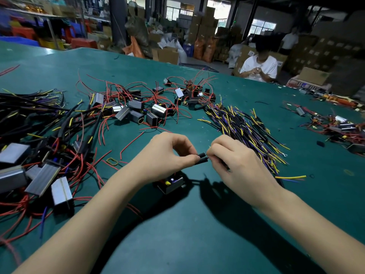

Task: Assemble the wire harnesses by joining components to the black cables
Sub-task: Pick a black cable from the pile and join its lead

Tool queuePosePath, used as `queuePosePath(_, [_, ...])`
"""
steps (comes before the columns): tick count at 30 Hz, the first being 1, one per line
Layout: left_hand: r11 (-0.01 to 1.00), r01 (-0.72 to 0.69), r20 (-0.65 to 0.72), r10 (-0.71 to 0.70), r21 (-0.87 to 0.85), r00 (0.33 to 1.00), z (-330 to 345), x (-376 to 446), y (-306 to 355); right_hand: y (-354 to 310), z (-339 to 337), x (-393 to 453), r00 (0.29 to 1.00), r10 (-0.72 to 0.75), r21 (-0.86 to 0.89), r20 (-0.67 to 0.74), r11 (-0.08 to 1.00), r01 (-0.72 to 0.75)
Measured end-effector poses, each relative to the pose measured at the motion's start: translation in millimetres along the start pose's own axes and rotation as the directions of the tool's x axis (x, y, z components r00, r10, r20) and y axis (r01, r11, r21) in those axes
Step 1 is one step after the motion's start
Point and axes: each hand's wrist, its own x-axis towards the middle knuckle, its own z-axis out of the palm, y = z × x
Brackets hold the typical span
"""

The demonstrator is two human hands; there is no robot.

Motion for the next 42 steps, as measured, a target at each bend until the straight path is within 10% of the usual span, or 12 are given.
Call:
queuePosePath(17, [0.98,-0.178,-0.075,0.185,0.092,0.98,6,-3,1,18,-16,-1,0.968,0.235,0.397,0.088,0.883,-0.251])
queuePosePath(32, [0.957,-0.286,-0.154,0.291,0.053,0.944,18,-3,5,9,-22,3,0.989,0.064,0.282,0.13,0.954,-0.099])
queuePosePath(42, [0.97,-0.242,-0.189,0.24,0.011,0.952,19,-4,5,26,-18,-8,0.929,0.316,0.412,0.191,0.833,-0.369])
